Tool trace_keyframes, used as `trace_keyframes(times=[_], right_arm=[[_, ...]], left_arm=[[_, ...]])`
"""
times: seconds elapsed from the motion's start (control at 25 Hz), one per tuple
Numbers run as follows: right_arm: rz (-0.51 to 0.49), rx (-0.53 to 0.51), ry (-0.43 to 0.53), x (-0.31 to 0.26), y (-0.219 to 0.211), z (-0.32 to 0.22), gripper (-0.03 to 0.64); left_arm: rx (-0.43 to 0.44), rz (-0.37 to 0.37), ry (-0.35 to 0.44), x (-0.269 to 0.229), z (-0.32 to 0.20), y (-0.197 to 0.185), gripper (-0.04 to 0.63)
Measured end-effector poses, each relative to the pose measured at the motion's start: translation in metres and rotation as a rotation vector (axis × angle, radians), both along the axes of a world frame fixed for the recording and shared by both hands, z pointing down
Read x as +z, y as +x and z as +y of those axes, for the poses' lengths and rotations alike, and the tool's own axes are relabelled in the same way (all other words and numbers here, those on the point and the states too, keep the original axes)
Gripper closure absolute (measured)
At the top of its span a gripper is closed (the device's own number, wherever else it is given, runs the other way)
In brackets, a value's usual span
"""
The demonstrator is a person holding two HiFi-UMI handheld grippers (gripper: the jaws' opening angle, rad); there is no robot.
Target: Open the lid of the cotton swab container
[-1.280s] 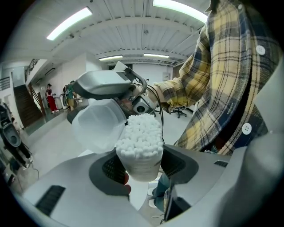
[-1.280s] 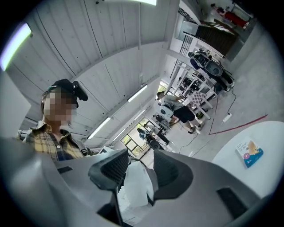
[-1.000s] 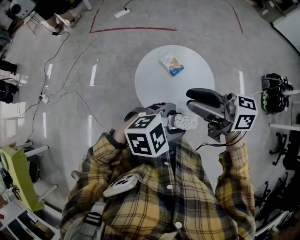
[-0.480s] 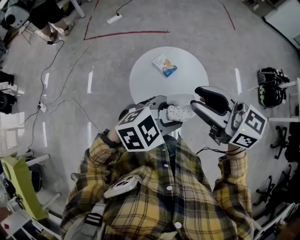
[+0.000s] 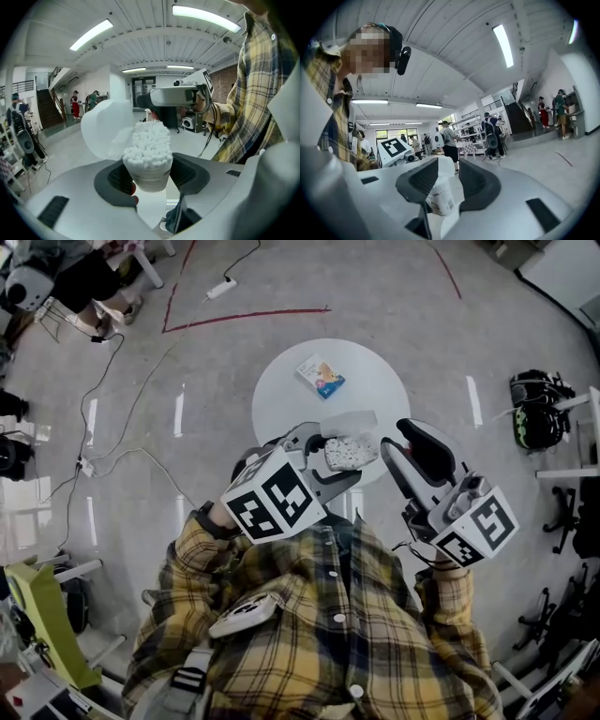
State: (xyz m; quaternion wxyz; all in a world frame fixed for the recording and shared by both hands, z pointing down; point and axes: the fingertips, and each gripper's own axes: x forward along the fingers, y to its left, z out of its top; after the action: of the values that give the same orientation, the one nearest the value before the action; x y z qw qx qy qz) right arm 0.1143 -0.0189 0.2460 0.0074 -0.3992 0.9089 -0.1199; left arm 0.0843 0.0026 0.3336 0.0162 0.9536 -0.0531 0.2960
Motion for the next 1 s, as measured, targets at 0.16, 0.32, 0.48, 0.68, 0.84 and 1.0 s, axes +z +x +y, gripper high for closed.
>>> trace_keyframes(times=[0.16,0.32,0.48,0.68,0.84,1.0], right_arm=[[-0.015,0.081,0.01,0.004,0.01,0.001,0.485],[0.012,0.113,0.024,0.011,0.011,0.004,0.531],[0.06,0.122,0.029,0.019,0.007,0.005,0.559],[0.082,0.136,0.02,0.027,0.003,0.002,0.591],[0.087,0.145,0.001,0.033,0.002,-0.004,0.6],[0.099,0.146,-0.021,0.041,-0.003,-0.009,0.601]], left_arm=[[-0.047,0.034,-0.006,-0.008,-0.006,0.001,0.365],[-0.074,0.038,0.004,-0.011,-0.009,-0.001,0.365],[-0.088,0.027,0.004,-0.01,-0.01,-0.004,0.365],[-0.099,0.029,0.003,-0.008,-0.012,-0.01,0.365],[-0.104,0.019,0.008,-0.006,-0.016,-0.014,0.365],[-0.109,0.018,-0.001,-0.004,-0.019,-0.019,0.365]])
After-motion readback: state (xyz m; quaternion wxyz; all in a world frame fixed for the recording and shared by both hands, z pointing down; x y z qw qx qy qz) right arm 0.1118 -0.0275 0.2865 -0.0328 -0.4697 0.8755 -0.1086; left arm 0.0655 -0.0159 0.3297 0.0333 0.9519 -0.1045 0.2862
